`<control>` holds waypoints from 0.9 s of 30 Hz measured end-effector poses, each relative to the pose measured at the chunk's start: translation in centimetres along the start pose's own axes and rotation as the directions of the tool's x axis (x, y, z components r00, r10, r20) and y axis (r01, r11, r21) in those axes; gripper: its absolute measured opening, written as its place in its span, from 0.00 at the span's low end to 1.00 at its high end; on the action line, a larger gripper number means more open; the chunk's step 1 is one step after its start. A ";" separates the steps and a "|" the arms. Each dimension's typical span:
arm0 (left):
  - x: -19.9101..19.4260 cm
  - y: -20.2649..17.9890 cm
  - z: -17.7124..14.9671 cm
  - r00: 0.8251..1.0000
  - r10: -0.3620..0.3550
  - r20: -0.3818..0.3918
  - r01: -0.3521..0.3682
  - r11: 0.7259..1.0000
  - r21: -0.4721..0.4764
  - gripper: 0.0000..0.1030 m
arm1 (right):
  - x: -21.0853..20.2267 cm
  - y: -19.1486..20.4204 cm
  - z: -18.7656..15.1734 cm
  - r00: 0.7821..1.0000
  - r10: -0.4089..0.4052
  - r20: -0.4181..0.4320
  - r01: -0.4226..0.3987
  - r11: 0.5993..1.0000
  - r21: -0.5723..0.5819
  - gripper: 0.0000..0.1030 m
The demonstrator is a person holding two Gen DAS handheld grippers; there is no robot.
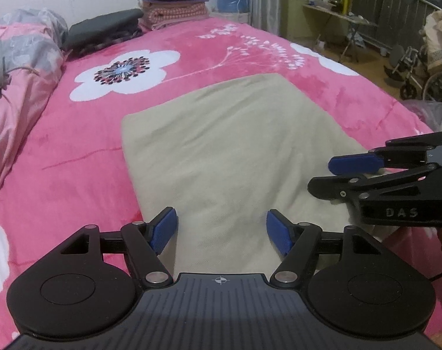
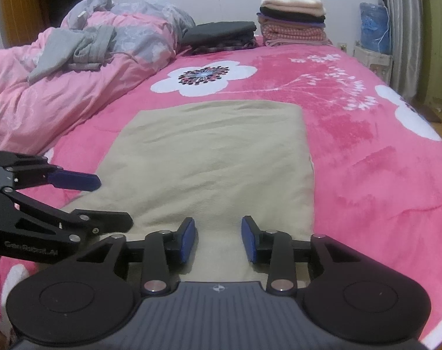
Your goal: Fold clothes
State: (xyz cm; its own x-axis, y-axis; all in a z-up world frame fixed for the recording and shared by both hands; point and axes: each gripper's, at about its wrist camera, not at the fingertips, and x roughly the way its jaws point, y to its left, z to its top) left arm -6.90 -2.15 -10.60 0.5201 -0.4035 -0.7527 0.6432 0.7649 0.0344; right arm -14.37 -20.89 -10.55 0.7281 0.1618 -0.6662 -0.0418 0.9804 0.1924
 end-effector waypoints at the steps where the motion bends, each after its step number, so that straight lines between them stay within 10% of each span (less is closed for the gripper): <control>1: 0.0 0.0 0.0 1.000 0.000 0.000 0.000 1.000 -0.002 0.67 | -0.2 -0.1 0.1 1.000 0.005 0.000 -0.005 1.000 0.012 0.46; 13: -0.1 0.1 0.0 1.000 -0.005 -0.008 0.004 1.000 -0.020 0.68 | -3.6 -0.6 2.2 0.993 -0.096 0.072 0.090 0.993 0.081 0.98; 27: 0.1 0.3 0.5 0.999 -0.003 -0.042 0.001 0.999 -0.048 0.69 | -4.8 0.3 3.1 0.974 -0.200 0.107 0.197 0.980 0.034 1.00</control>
State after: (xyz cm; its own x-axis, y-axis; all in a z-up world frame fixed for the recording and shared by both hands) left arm -6.32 -2.21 -10.30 0.4940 -0.3841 -0.7800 0.6160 0.7878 0.0022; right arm -15.79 -21.70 -5.04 0.7906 -0.0501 -0.6102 0.1256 0.9887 0.0816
